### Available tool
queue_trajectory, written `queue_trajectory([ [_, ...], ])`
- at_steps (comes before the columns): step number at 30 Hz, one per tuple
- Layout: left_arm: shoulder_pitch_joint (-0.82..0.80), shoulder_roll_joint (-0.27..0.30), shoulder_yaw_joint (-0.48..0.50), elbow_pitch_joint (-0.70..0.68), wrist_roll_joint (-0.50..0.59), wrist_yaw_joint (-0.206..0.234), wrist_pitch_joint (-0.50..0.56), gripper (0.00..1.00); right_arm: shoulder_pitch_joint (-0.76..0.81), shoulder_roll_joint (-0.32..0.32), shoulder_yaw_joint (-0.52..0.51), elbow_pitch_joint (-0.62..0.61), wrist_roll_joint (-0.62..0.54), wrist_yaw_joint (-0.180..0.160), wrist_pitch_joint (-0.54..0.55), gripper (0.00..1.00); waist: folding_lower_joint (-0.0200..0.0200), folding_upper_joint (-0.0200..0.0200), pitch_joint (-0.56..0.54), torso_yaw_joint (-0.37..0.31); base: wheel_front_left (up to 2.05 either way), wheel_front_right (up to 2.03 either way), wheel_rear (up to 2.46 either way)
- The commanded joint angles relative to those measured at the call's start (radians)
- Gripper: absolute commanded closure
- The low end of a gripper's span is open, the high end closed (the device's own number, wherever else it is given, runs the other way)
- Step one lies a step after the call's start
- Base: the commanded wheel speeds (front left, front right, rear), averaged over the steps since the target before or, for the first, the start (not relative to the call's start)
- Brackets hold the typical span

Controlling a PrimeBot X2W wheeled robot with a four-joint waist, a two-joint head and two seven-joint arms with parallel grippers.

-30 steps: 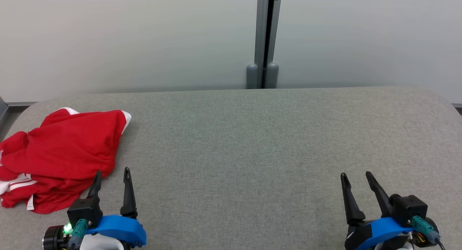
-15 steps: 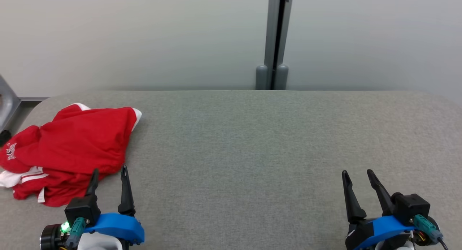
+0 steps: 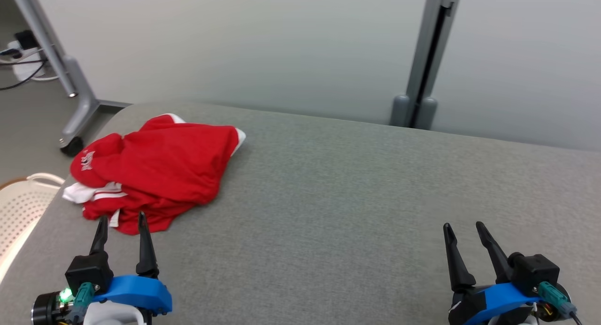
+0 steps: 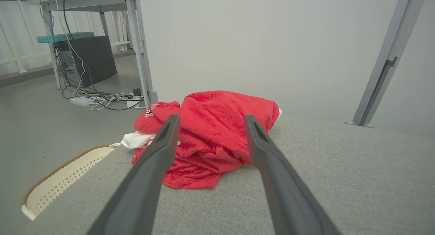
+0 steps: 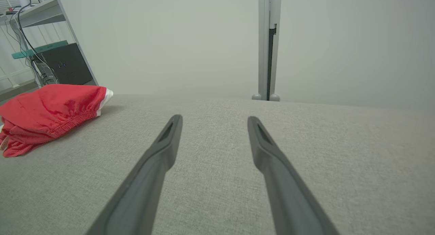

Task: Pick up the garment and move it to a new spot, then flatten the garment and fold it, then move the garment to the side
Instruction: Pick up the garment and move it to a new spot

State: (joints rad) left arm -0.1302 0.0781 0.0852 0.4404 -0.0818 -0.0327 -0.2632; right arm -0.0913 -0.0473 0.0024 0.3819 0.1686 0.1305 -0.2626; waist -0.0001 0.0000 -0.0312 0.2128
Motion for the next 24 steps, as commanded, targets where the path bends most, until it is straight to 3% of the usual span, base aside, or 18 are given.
queue_trajectory([
  [1, -0.001, 0.005, 0.005, -0.006, 0.005, 0.006, -0.003, 0.00, 0.010, -0.006, -0.001, -0.004, 0.002, 0.000, -0.003, 0.00, 0.0001, 0.0000, 0.012, 0.035, 0.00, 0.00, 0.00],
  [17, 0.004, 0.012, 0.028, -0.021, 0.001, 0.006, -0.003, 0.00, 0.007, -0.006, -0.011, -0.024, -0.016, 0.000, -0.003, 0.00, 0.0001, 0.0000, 0.040, 0.239, 0.00, 0.00, 0.00],
  [24, 0.008, 0.010, 0.037, -0.027, -0.001, 0.008, -0.002, 0.00, -0.008, -0.006, -0.004, -0.026, -0.020, 0.000, -0.003, 0.00, 0.0001, 0.0000, 0.052, 0.284, 0.00, 0.00, 0.00],
])
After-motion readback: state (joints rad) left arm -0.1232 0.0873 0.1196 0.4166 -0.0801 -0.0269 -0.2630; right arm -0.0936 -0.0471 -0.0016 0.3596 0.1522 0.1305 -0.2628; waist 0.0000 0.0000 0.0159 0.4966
